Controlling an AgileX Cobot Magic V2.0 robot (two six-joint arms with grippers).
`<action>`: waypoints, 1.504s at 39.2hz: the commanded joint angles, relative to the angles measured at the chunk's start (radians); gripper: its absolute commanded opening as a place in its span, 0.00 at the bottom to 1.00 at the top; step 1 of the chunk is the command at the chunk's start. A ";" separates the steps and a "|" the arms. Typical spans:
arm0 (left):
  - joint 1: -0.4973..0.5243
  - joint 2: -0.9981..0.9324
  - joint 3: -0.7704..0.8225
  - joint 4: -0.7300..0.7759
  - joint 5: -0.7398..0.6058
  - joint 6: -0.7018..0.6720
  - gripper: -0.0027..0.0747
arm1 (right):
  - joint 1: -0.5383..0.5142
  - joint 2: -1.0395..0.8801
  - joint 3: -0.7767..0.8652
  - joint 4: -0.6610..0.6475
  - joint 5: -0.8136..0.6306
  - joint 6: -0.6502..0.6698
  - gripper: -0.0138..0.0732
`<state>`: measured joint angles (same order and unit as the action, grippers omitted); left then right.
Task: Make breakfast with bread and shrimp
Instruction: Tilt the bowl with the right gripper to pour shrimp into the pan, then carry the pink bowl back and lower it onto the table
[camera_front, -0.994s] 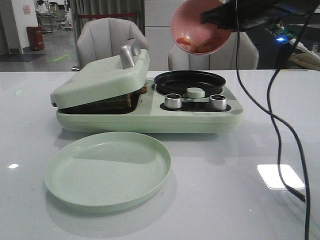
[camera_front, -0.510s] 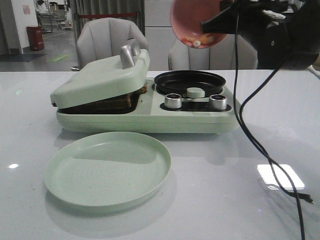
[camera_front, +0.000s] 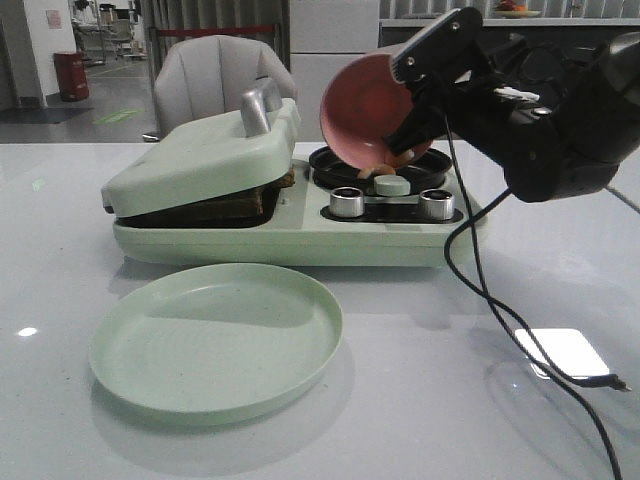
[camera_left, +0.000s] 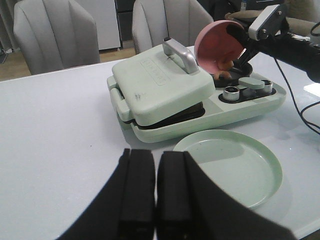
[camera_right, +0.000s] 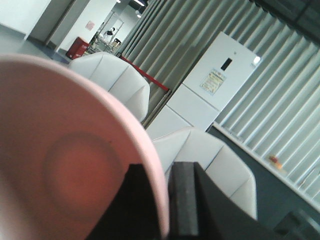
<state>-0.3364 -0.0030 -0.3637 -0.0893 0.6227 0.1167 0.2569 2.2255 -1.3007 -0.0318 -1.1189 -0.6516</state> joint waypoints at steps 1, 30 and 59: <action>-0.005 0.015 -0.027 -0.012 -0.083 -0.012 0.18 | -0.002 -0.065 -0.033 -0.051 -0.179 -0.095 0.29; -0.005 0.015 -0.027 -0.012 -0.083 -0.012 0.18 | -0.002 -0.065 -0.178 0.143 -0.133 0.252 0.29; -0.005 0.015 -0.027 -0.012 -0.083 -0.012 0.18 | -0.013 -0.530 -0.184 0.218 1.131 0.588 0.29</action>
<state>-0.3364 -0.0030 -0.3637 -0.0897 0.6227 0.1167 0.2569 1.8097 -1.4511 0.1780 -0.0537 -0.0693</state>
